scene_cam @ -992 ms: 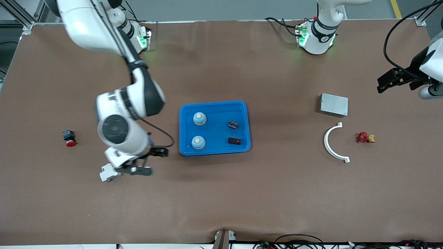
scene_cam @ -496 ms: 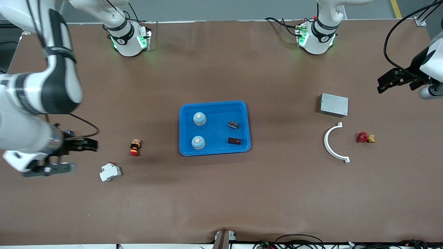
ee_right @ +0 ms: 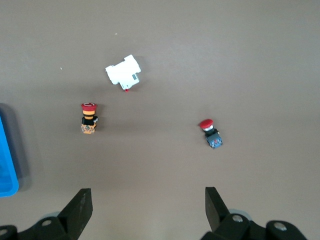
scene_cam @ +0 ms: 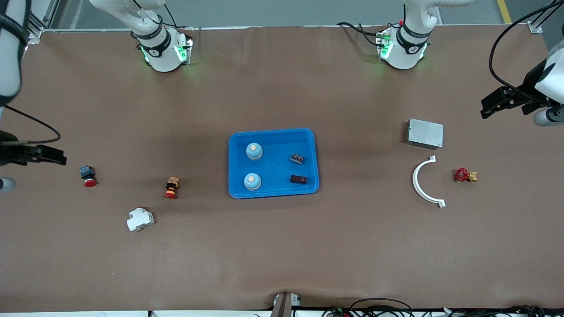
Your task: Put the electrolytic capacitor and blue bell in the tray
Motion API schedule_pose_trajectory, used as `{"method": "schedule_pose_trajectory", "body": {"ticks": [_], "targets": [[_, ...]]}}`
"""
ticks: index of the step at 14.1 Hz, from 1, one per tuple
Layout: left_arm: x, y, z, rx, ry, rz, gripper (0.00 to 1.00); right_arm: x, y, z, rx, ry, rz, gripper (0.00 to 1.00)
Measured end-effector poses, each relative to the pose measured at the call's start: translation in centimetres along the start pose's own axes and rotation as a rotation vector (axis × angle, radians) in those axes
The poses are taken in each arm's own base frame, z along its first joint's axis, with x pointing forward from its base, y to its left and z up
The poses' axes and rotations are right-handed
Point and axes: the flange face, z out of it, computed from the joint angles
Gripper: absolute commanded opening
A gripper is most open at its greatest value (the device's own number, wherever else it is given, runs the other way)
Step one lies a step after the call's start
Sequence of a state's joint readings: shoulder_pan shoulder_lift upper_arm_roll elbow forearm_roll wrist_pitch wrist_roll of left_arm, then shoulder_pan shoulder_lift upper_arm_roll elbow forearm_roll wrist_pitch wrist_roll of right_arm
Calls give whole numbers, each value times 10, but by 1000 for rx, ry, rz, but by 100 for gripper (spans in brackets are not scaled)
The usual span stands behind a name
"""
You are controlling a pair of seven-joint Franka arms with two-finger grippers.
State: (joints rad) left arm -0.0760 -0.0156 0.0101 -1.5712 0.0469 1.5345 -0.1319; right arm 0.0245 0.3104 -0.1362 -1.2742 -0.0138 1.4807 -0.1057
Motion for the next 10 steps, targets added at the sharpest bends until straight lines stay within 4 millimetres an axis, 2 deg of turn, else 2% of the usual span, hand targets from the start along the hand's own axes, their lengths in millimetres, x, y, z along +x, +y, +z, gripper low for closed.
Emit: {"method": "schedule_pose_trajectory", "body": {"ticks": [2,7,10], "targets": [[0,0,0,0,0,0,100,-28,10,-14,12,5,15,100],[0,0,0,0,1,0,100,-73,13,-34,31,22,20,100],[0,0,0,0,1,-1,100,-93,13,-45,37,40,21,100]]}}
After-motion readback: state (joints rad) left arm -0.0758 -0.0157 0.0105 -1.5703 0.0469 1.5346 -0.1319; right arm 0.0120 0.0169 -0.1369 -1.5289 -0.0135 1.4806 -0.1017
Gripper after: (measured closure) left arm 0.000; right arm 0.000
